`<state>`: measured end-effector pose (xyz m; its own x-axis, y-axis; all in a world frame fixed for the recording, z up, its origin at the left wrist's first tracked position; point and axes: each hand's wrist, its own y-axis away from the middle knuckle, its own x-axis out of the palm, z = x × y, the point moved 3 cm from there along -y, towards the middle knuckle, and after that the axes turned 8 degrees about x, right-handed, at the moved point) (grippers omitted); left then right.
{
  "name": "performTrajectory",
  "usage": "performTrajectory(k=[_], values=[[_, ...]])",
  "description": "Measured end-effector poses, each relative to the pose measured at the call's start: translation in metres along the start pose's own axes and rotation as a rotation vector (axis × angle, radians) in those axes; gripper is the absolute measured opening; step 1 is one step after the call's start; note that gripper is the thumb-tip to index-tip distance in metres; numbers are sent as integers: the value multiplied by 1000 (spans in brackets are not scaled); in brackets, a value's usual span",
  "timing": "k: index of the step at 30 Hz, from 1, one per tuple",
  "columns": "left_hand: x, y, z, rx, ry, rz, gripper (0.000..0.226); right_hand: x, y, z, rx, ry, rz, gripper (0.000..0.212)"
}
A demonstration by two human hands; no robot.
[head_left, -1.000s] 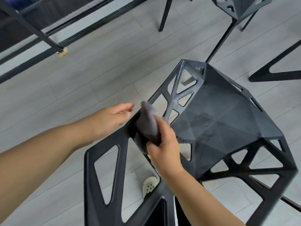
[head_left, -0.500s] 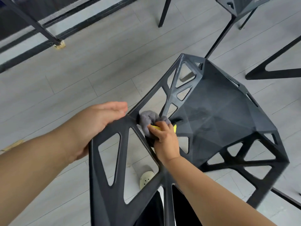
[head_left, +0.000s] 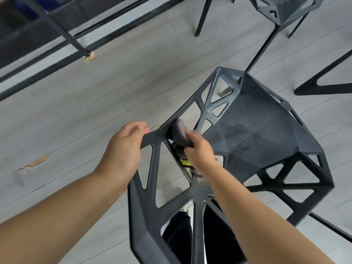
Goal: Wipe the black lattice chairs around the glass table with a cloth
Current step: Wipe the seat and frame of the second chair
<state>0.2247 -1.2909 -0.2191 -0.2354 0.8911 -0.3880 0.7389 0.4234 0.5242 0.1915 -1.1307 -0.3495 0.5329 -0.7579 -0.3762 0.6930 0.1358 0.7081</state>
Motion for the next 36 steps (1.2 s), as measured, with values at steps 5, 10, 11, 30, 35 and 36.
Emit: performTrajectory(k=[5, 10, 11, 30, 35, 36], values=[[0, -2, -1, -16, 33, -59, 29, 5, 33, 30, -79, -307, 179, 76], [-3, -6, -5, 48, -36, -76, 24, 10, 74, 56, -245, -202, 299, 79], [-3, -4, -6, 60, -57, -72, 23, 8, 82, 57, -248, -180, 313, 79], [-4, 1, -6, 65, -204, -60, 30, -6, 232, 15, -348, 195, 122, 42], [-4, 0, -2, 54, -166, -40, 34, 13, 155, -20, -175, 222, 8, 49], [-4, -1, -2, 53, -165, -36, 34, 14, 141, -24, -128, 269, -2, 52]])
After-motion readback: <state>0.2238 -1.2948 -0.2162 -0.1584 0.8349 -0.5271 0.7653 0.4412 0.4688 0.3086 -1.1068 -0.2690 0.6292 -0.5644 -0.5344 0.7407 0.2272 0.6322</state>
